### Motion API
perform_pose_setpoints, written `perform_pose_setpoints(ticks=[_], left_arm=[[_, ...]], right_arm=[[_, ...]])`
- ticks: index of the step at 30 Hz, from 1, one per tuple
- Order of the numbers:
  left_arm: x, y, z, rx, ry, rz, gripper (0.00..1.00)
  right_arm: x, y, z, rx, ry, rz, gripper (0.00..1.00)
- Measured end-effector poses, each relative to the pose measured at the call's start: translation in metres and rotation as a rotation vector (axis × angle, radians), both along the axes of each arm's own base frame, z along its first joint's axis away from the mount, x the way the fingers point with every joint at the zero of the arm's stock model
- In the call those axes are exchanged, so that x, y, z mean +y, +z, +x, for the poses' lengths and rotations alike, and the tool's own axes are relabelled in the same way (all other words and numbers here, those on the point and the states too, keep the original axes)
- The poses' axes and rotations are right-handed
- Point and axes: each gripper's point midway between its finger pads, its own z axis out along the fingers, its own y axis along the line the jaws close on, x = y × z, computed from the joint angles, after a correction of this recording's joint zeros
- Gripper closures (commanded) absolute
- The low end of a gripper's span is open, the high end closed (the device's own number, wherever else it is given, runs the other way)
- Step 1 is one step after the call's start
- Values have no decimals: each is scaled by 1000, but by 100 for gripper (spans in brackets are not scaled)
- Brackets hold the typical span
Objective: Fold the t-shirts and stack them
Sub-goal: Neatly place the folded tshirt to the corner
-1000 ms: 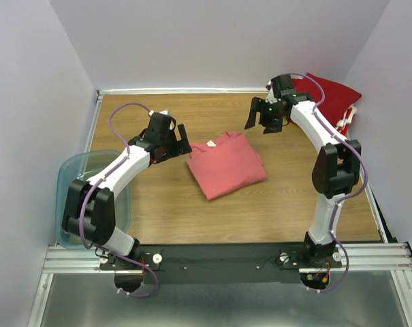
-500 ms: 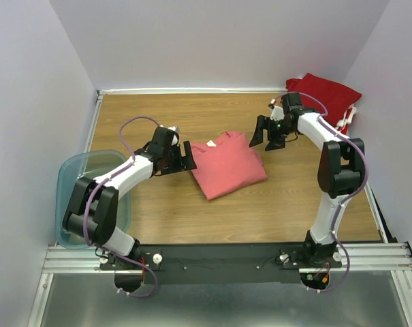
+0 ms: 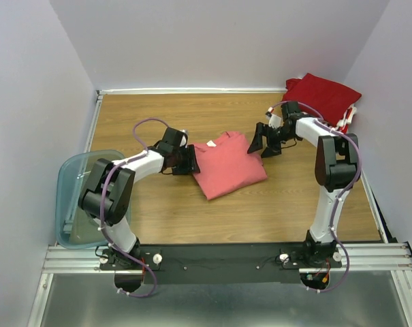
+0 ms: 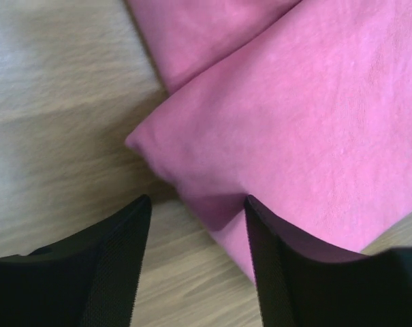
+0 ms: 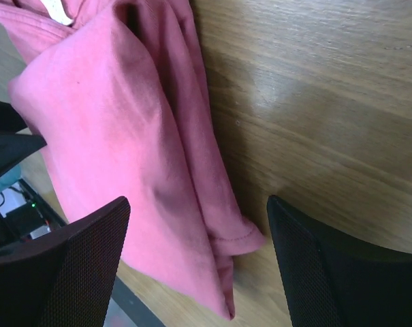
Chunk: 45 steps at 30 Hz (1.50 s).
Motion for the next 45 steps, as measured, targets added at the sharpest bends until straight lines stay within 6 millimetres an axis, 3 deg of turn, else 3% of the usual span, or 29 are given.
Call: perform_pose_setpoints(ticks=[6, 9, 21, 24, 27, 32, 36, 37, 40, 43, 45], left_arm=[[-11, -4, 8, 11, -15, -12, 57], [-14, -7, 10, 17, -18, -14, 63], [-28, -8, 15, 14, -43, -29, 64], [-29, -8, 15, 15, -45, -31, 65], [-31, -8, 17, 17, -47, -36, 69], [-32, -9, 18, 21, -51, -41, 69], [-35, -9, 19, 20, -56, -45, 69], [-35, -9, 19, 19, -57, -45, 67], [-38, -7, 18, 20, -61, -55, 43], [-46, -1, 20, 10, -77, -79, 14], [-50, 6, 25, -13, -87, -82, 11]], right_arm=[[8, -5, -3, 11, 26, 57, 12], [12, -4, -5, 7, 39, 93, 6], [43, -3, -13, -20, 109, 170, 11], [52, -4, -15, -17, 125, 173, 16], [58, -6, -15, -11, 133, 177, 29], [69, -12, -17, -1, 153, 177, 42], [78, -17, -22, 3, 171, 161, 61], [80, -19, -23, 9, 171, 154, 75], [85, -22, -25, 18, 174, 139, 98], [85, -22, -22, 14, 163, 116, 99], [84, -21, -17, 3, 150, 96, 99]])
